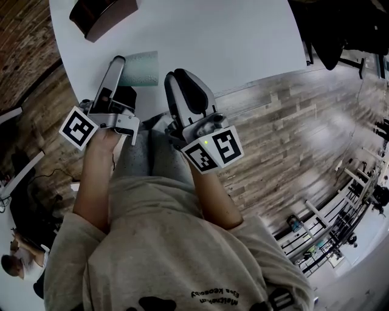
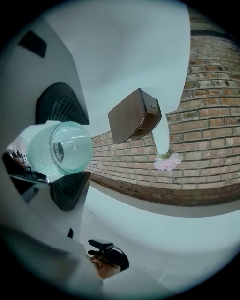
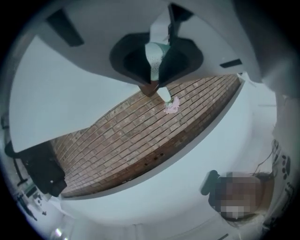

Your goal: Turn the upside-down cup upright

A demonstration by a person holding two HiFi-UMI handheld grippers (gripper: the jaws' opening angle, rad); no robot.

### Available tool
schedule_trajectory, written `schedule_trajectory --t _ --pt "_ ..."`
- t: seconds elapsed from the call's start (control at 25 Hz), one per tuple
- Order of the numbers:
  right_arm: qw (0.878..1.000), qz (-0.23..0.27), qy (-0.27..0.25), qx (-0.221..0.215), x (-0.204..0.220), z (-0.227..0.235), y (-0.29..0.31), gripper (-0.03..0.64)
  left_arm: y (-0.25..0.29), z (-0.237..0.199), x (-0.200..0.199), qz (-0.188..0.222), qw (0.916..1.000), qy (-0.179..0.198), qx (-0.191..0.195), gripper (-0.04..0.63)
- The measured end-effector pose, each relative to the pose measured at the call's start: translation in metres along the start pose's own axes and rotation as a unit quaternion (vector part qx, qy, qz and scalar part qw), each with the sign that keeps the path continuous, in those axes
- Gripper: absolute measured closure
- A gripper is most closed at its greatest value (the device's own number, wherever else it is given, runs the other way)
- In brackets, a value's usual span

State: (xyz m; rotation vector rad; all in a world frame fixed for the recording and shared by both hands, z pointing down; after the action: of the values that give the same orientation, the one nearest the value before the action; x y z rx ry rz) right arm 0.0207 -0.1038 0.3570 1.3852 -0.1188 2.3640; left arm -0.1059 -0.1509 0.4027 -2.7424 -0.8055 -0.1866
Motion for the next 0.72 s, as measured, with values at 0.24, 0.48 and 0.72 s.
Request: schedule_trajectory --t 0.24,0.48,0.72 --pt "0.999 -0.003 -0.022 0.025 0.001 -0.001 -0.01 0.609 -0.002 -0.008 -0.002 -0.02 0.9989 0.029 -0.03 0.282" --pt "0.999 -0.012 -0.026 0.029 0.005 0.0 -0.012 0.609 -0.002 -0.013 -0.005 -0.051 0.992 0.091 -0.071 0.282" --pt "0.999 -0.016 -0.028 0.029 0.007 0.001 -0.012 0.609 0.003 -0.008 -0.005 -0.112 0.9637 0.217 -0.107 0.282"
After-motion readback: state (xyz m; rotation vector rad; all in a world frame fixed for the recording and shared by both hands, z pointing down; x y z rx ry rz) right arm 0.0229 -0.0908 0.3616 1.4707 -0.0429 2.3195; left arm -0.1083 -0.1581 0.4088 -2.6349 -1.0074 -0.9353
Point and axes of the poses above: the fingertips, and each gripper's own axes: y forward along the fingers, z to its right, x out of its underside, the point moved 1 cm from there along -y, backward along the fingers, and after that the axes turned 9 degrees about x, right-handed, at the moved point
